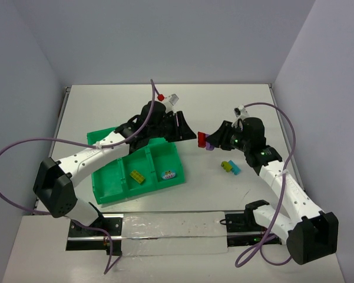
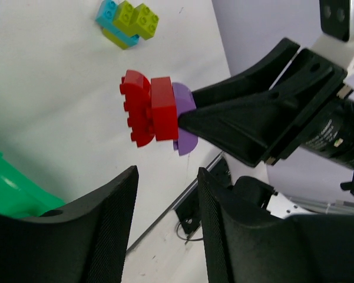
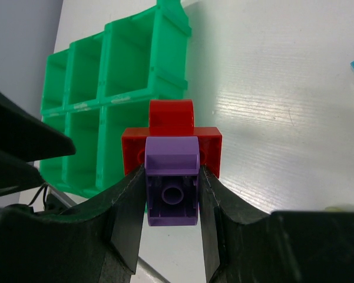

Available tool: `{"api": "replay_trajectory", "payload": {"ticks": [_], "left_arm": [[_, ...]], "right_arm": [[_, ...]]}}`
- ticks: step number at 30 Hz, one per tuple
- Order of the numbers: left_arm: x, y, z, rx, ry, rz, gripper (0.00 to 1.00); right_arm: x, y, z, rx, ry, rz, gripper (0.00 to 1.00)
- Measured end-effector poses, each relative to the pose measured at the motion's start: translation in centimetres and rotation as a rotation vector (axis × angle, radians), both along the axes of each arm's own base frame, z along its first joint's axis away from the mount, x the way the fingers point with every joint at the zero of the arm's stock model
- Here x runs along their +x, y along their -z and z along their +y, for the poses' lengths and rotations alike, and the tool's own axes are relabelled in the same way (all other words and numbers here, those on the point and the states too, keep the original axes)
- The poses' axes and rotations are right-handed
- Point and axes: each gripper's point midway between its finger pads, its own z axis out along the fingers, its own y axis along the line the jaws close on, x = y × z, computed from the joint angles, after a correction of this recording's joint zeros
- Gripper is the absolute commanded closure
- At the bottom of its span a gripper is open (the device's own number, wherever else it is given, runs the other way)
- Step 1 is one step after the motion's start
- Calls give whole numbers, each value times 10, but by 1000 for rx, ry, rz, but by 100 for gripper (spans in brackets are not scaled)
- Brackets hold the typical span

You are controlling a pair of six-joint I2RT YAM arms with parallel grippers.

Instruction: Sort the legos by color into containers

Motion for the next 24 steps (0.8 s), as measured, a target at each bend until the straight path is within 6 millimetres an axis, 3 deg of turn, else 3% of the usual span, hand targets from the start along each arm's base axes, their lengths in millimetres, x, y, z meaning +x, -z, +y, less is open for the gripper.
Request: {"api": "replay_trajectory", "payload": {"ticks": [13, 24], "left_arm": [[9, 5, -26, -69, 32, 44, 42], [6, 9, -29, -70, 53, 59, 48]], "right_arm": [[-6, -5, 3, -4, -19, -9, 97], [-9, -13, 11, -1, -46, -22, 97]]}}
